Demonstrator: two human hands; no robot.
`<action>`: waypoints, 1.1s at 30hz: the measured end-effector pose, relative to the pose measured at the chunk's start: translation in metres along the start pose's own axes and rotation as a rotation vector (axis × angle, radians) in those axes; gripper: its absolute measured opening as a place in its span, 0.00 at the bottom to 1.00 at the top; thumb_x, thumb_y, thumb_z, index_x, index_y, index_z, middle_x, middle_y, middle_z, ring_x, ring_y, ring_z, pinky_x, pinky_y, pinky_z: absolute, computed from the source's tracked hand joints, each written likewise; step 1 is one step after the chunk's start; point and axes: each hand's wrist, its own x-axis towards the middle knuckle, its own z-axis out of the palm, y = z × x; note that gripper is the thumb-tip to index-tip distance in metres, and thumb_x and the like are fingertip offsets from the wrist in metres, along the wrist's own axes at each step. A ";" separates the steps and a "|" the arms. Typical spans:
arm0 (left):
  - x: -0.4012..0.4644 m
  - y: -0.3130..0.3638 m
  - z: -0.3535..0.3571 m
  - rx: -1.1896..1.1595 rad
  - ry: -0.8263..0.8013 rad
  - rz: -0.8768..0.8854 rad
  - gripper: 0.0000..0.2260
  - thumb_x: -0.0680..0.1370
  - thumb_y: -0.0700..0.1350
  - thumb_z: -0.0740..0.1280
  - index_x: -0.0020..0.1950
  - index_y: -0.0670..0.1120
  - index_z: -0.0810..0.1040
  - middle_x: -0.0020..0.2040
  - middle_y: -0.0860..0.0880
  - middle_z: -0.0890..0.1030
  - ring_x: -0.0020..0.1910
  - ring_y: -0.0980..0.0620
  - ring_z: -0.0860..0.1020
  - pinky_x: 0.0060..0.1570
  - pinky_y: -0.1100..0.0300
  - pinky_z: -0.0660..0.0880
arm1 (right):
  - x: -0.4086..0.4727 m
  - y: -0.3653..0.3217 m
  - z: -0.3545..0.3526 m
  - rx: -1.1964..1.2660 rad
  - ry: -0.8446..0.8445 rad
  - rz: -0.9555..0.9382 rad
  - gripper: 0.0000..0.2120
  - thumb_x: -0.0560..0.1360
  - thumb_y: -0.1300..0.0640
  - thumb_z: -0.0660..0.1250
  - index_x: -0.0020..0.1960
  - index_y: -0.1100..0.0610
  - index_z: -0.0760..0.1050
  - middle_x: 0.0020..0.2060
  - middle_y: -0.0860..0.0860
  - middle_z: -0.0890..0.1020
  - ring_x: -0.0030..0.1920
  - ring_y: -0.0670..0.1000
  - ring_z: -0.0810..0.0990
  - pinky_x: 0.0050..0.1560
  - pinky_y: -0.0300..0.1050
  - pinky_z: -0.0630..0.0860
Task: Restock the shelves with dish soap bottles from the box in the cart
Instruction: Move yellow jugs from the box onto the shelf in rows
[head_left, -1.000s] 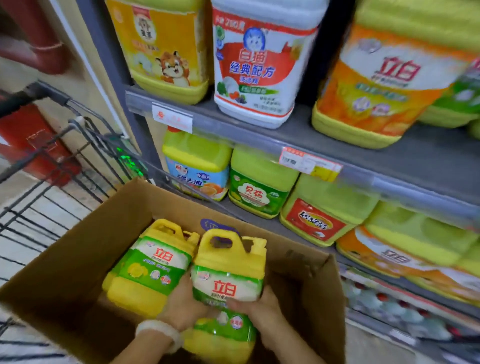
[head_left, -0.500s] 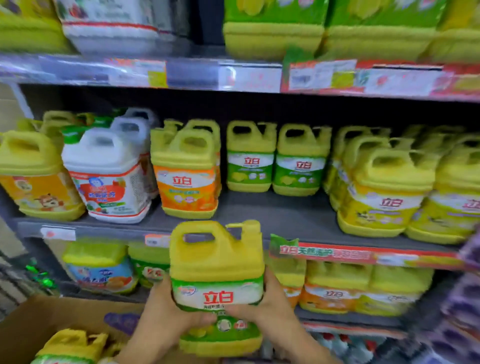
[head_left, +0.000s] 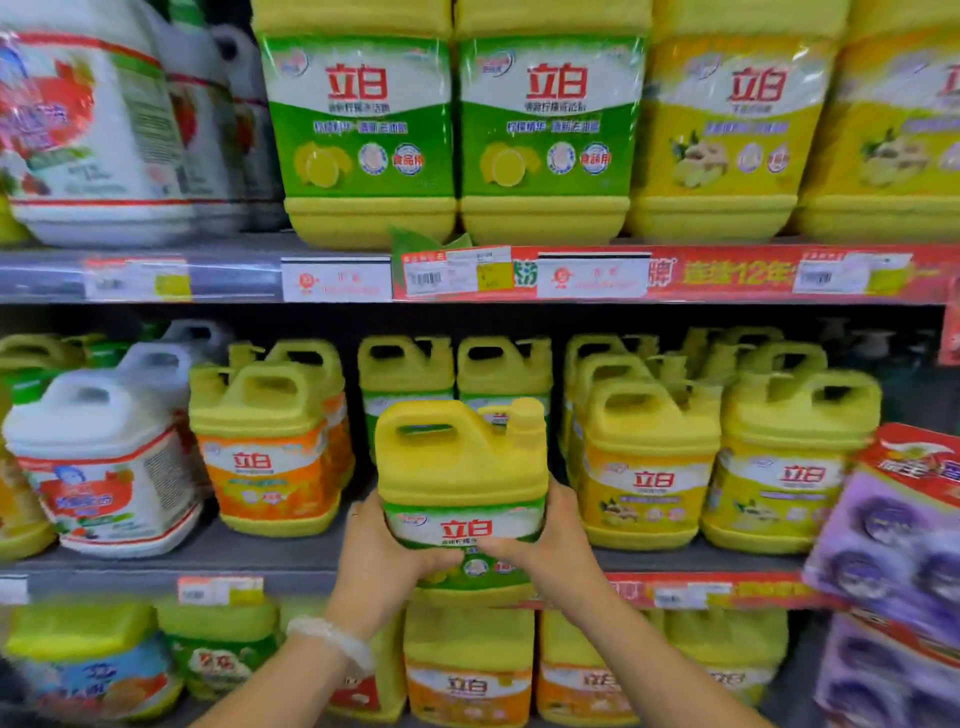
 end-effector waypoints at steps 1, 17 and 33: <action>0.008 0.000 0.003 0.005 -0.004 -0.004 0.36 0.43 0.52 0.79 0.50 0.49 0.76 0.46 0.49 0.84 0.46 0.51 0.82 0.43 0.55 0.79 | 0.008 0.000 -0.001 -0.022 -0.002 0.004 0.49 0.51 0.43 0.77 0.69 0.55 0.65 0.59 0.52 0.70 0.60 0.45 0.69 0.64 0.42 0.68; 0.119 -0.044 0.070 0.121 -0.018 -0.052 0.38 0.43 0.56 0.80 0.50 0.50 0.77 0.49 0.47 0.81 0.53 0.46 0.78 0.52 0.47 0.78 | 0.102 0.058 0.004 -0.021 0.095 0.180 0.39 0.60 0.51 0.79 0.66 0.53 0.65 0.58 0.50 0.77 0.60 0.49 0.76 0.61 0.53 0.76; 0.145 -0.035 0.097 0.133 -0.120 -0.006 0.37 0.58 0.45 0.82 0.62 0.43 0.70 0.52 0.47 0.75 0.59 0.45 0.73 0.57 0.54 0.73 | 0.120 0.079 0.017 -0.216 0.274 0.328 0.29 0.72 0.45 0.69 0.62 0.64 0.67 0.60 0.59 0.76 0.63 0.57 0.74 0.59 0.44 0.71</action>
